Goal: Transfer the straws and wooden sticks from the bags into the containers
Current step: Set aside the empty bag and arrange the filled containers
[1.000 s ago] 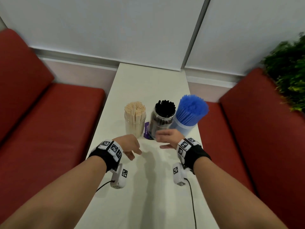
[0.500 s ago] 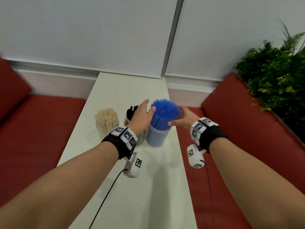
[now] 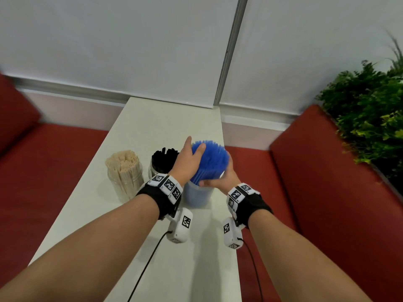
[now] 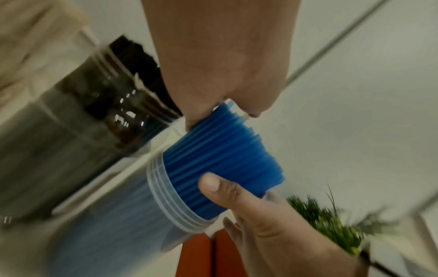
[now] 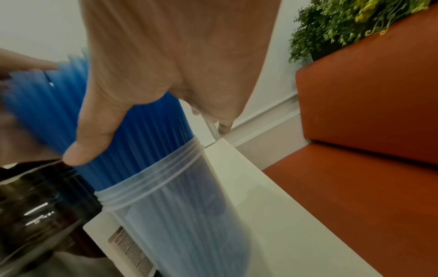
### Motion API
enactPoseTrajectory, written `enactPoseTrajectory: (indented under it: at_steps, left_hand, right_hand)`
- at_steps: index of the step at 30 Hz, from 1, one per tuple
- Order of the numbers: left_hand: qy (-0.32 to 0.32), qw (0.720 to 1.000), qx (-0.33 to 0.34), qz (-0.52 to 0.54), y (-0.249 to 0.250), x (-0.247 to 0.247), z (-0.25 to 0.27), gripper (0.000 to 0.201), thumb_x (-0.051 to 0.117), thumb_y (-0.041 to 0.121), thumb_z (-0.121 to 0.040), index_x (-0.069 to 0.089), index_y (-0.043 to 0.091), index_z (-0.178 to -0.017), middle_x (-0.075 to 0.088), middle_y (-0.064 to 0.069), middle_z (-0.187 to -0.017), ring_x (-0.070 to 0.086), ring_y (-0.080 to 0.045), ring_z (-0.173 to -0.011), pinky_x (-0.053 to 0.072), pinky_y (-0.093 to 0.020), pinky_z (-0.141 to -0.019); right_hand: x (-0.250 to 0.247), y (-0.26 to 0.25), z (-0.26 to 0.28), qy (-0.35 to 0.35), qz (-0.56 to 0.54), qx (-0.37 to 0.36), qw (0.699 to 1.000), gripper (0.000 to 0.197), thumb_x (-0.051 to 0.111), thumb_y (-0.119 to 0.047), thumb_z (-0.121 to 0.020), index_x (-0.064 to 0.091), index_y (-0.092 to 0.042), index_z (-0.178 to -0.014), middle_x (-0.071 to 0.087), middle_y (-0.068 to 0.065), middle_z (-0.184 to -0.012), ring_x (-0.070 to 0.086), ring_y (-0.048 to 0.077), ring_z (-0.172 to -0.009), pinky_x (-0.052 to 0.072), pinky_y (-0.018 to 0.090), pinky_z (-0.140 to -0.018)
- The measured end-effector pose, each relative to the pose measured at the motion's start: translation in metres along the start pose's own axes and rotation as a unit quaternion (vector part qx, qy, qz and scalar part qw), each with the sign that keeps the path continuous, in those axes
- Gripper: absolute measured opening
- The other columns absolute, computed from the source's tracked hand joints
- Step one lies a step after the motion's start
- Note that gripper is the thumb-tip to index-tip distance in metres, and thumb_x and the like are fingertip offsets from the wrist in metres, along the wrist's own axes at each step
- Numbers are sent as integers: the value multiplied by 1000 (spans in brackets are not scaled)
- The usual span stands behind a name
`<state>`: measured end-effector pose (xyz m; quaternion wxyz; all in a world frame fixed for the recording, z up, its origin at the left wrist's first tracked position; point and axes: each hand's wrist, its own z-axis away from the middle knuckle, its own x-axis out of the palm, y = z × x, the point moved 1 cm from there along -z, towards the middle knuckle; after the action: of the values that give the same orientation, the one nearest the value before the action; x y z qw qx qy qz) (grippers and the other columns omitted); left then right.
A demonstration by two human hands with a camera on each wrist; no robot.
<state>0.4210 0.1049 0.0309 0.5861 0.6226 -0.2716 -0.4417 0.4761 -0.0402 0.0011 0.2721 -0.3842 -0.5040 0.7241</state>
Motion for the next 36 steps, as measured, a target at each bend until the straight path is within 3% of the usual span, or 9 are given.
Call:
enactPoseTrajectory:
  at_steps: [5,8,11,15,19,23,25,30,36]
  left_hand:
    - [31,984,-93,149,-15,21,-12,40,59,51,-91,57,26,-122,65,6,-116,63,-19,-108,53,-39,-95]
    - [62,979,-101,164,-6,22,-19,32,62,47,-88,59,25,-111,67,1,-110,66,-17,-98,55,-42,-90]
    - [100,983,-53,146,7,15,-22,36,60,50,-87,57,25,-113,65,7,-106,64,-10,-97,54,-37,-88]
    - [130,987,-1,98,13,9,-17,45,56,65,-83,50,38,-118,56,13,-118,56,-7,-108,49,-29,-88]
    - [82,993,-18,83,0,21,-10,61,54,64,-87,40,34,-138,45,14,-127,49,-7,-114,44,-27,-92]
    - [94,989,-60,101,-5,35,-2,36,61,44,-91,52,25,-120,60,9,-112,62,-12,-104,52,-23,-72]
    - [116,987,-37,100,7,30,-4,28,60,35,-92,49,26,-116,59,7,-111,61,-12,-103,50,-21,-72]
    - [139,989,49,19,28,3,-2,45,55,49,-92,46,30,-132,48,5,-133,49,-11,-118,41,-25,-96]
    - [20,978,111,-174,15,7,14,40,37,9,-102,51,13,-140,46,-3,-148,33,-18,-142,24,-23,-113]
  right_hand:
    - [19,11,-27,-23,23,3,999,112,95,-7,-63,19,-26,-144,49,-5,-132,56,7,-113,49,10,-84]
    - [12,13,-33,12,-3,-10,1000,110,99,-16,-51,34,-31,-139,61,-5,-125,64,14,-113,58,28,-84]
    - [-1,6,-31,34,-31,-66,997,100,96,-30,-46,41,-48,-127,62,-12,-121,64,-1,-109,57,19,-76]
    - [-16,4,-23,-4,-32,-68,997,137,100,-20,-56,9,-40,-157,35,-8,-156,42,6,-137,46,24,-103]
    - [-8,16,-11,-59,-25,-31,997,139,94,1,-62,-2,-24,-160,37,-4,-149,41,9,-135,46,6,-88]
    - [11,9,-11,13,-55,-19,998,104,93,6,-60,32,-22,-140,55,1,-130,60,21,-119,60,36,-91]
    - [8,2,-11,48,-44,-52,997,102,96,-4,-59,35,-25,-138,58,-5,-125,62,16,-116,59,32,-88]
    - [-6,-16,5,36,9,-124,992,136,96,-36,-61,-1,-42,-157,14,-7,-166,23,11,-150,30,34,-119]
    - [10,-28,12,45,376,-188,906,75,49,-41,-102,13,-16,-162,9,3,-170,-4,23,-158,1,54,-127]
